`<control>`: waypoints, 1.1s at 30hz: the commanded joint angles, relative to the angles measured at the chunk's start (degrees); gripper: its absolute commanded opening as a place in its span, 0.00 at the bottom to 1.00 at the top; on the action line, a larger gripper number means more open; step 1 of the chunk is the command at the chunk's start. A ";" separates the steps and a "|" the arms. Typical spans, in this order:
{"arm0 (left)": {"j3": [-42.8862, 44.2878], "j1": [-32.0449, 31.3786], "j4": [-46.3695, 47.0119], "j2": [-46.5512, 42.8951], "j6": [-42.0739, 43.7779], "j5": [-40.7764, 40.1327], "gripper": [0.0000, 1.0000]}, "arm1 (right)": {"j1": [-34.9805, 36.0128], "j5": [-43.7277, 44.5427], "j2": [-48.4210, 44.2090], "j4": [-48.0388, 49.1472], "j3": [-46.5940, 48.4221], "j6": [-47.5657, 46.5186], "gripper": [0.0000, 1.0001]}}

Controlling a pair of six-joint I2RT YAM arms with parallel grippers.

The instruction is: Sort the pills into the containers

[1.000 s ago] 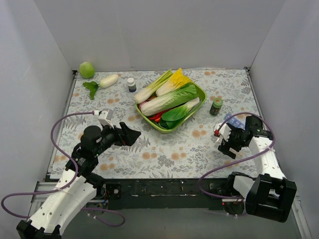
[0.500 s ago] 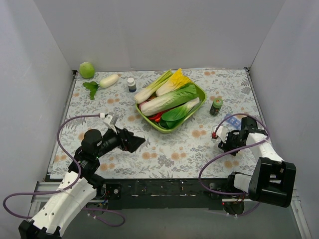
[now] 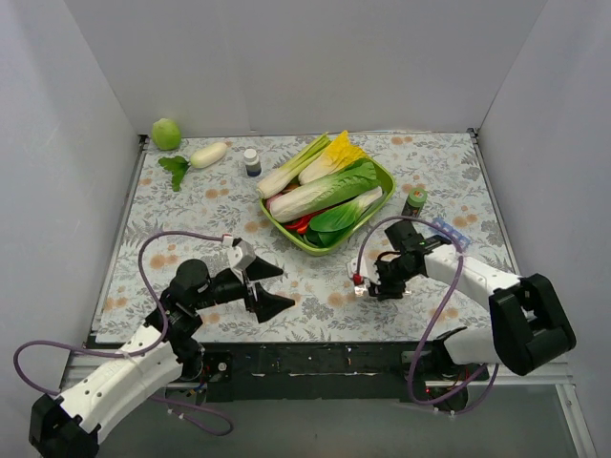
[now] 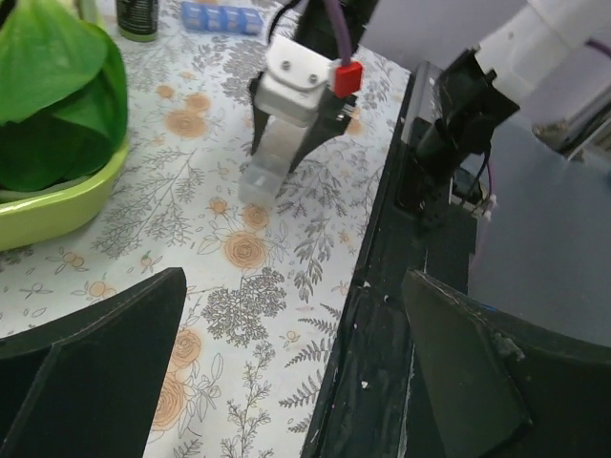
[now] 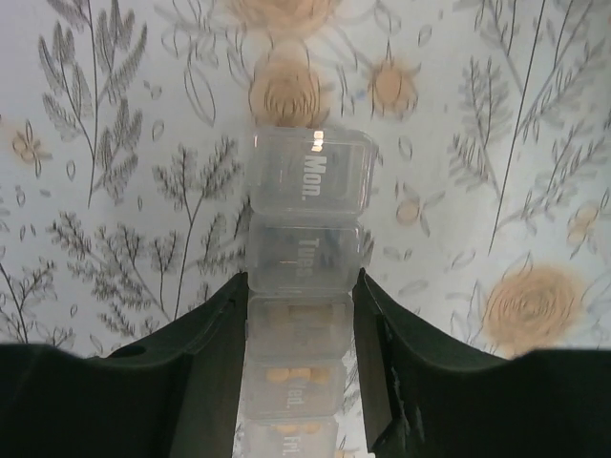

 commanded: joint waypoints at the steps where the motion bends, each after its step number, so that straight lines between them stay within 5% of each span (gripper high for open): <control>1: -1.08 -6.24 4.52 3.04 10.59 -1.72 0.98 | 7.36 0.18 5.35 4.94 4.67 9.37 0.39; 4: -0.55 -12.22 4.52 6.38 15.78 -7.93 0.98 | 8.42 -0.87 6.68 4.77 6.88 11.93 0.51; 8: 0.24 -20.38 7.32 15.50 22.10 -14.64 0.98 | 7.90 -3.50 3.80 2.40 7.59 11.42 0.80; 11: -0.29 -22.68 11.79 19.56 24.04 -17.46 0.98 | 6.06 -4.47 -0.25 1.34 6.28 8.53 0.88; 24: 3.57 -28.14 31.76 43.91 33.63 -23.44 0.98 | -3.00 -7.29 -0.08 2.57 -3.13 -4.93 0.83; 33: 7.09 -28.67 39.49 55.07 34.33 -22.48 0.98 | -3.18 -11.68 1.24 2.48 -3.57 -6.60 0.57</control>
